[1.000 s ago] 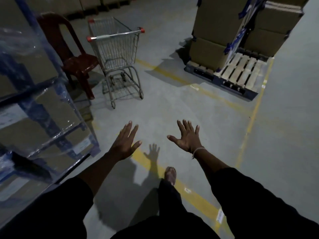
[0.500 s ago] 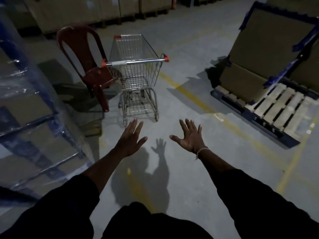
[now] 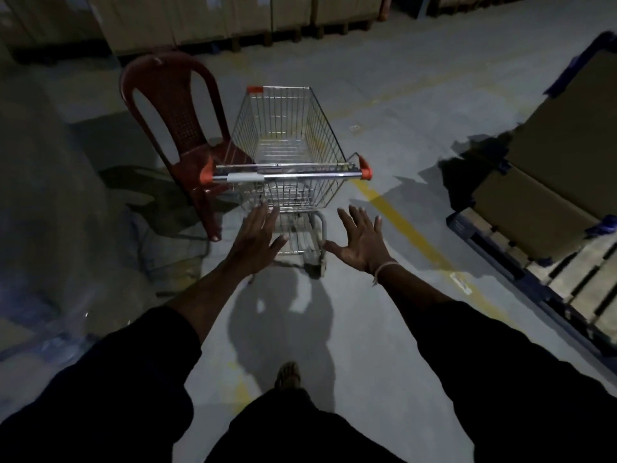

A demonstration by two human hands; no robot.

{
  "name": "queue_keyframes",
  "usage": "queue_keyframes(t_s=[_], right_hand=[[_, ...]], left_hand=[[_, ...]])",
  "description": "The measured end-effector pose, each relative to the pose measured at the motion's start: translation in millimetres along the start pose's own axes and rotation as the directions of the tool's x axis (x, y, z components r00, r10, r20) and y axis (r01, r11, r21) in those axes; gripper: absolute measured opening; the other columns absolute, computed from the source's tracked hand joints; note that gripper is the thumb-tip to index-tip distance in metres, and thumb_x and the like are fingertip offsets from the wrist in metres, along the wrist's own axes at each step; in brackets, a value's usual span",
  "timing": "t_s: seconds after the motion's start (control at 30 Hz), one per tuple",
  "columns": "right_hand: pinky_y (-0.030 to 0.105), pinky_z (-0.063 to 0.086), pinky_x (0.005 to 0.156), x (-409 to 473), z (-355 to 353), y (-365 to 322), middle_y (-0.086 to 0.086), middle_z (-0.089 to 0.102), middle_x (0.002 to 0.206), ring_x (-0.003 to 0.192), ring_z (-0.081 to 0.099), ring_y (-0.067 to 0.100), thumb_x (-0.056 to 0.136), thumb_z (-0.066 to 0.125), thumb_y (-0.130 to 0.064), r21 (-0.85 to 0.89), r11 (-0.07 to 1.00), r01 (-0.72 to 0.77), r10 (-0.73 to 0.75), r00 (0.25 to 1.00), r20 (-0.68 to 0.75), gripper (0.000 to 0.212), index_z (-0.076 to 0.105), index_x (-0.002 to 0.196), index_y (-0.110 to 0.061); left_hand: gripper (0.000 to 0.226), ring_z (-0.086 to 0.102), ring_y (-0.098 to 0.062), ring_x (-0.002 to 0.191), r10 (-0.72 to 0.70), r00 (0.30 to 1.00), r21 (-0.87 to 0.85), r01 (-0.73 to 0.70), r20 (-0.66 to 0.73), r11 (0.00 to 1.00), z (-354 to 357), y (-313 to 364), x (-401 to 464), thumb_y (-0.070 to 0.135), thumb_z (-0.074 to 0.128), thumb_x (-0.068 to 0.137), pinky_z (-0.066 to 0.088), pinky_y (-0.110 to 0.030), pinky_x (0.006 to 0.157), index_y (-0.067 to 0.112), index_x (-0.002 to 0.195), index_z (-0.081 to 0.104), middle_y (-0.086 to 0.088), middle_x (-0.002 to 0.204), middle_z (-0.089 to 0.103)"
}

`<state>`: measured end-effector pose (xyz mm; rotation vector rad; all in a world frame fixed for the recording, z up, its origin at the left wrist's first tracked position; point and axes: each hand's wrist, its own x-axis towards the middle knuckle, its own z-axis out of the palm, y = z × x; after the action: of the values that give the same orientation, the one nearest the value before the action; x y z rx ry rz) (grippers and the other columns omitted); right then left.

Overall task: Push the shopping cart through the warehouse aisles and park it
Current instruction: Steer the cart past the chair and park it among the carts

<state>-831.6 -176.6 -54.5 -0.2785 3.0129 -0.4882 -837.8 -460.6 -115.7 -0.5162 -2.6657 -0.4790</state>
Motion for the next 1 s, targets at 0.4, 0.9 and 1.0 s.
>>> queue_keyframes(t_s=[0.4, 0.9, 1.0], right_hand=[[0.060, 0.010, 0.122, 215.7, -11.6, -13.2, 0.017, 0.049, 0.152, 0.143, 0.040, 0.036, 0.075, 0.014, -0.090, -0.146, 0.979, 0.145, -0.112, 0.970, 0.217, 0.108, 0.036, 0.158, -0.024], [0.039, 0.056, 0.083, 226.6, -20.7, 16.7, 0.006, 0.071, 0.082, 0.081, 0.069, 0.029, 0.074, 0.021, -0.100, -0.138, 0.970, 0.198, -0.150, 0.942, 0.300, 0.095, 0.066, 0.076, -0.017], [0.040, 0.057, 0.083, 211.5, -25.7, 32.5, 0.005, 0.070, 0.078, 0.080, 0.069, 0.028, 0.076, 0.024, -0.100, -0.143, 0.962, 0.234, -0.185, 0.939, 0.291, 0.090, 0.060, 0.067, -0.018]], left_hand=[[0.089, 0.068, -0.033, 0.107, -0.293, 0.898, 0.105, 0.274, 0.329, 0.956, 15.2, -84.9, 172.9, 0.085, 0.019, 0.086, 0.048, -0.049, 0.096, 0.017, 0.113, 0.070, -0.010, 0.109, 0.073], [0.112, 0.068, -0.034, 0.104, -0.517, 0.767, 0.302, 0.426, 0.380, 0.853, 9.3, -24.4, 175.3, 0.110, 0.003, 0.055, 0.047, -0.048, 0.101, 0.020, 0.078, 0.065, -0.016, 0.103, 0.074], [0.100, 0.067, -0.034, 0.106, -0.547, 0.746, 0.321, 0.448, 0.381, 0.834, 11.2, 4.8, 167.8, 0.107, 0.009, 0.062, 0.044, -0.050, 0.105, 0.022, 0.077, 0.059, -0.016, 0.106, 0.074]])
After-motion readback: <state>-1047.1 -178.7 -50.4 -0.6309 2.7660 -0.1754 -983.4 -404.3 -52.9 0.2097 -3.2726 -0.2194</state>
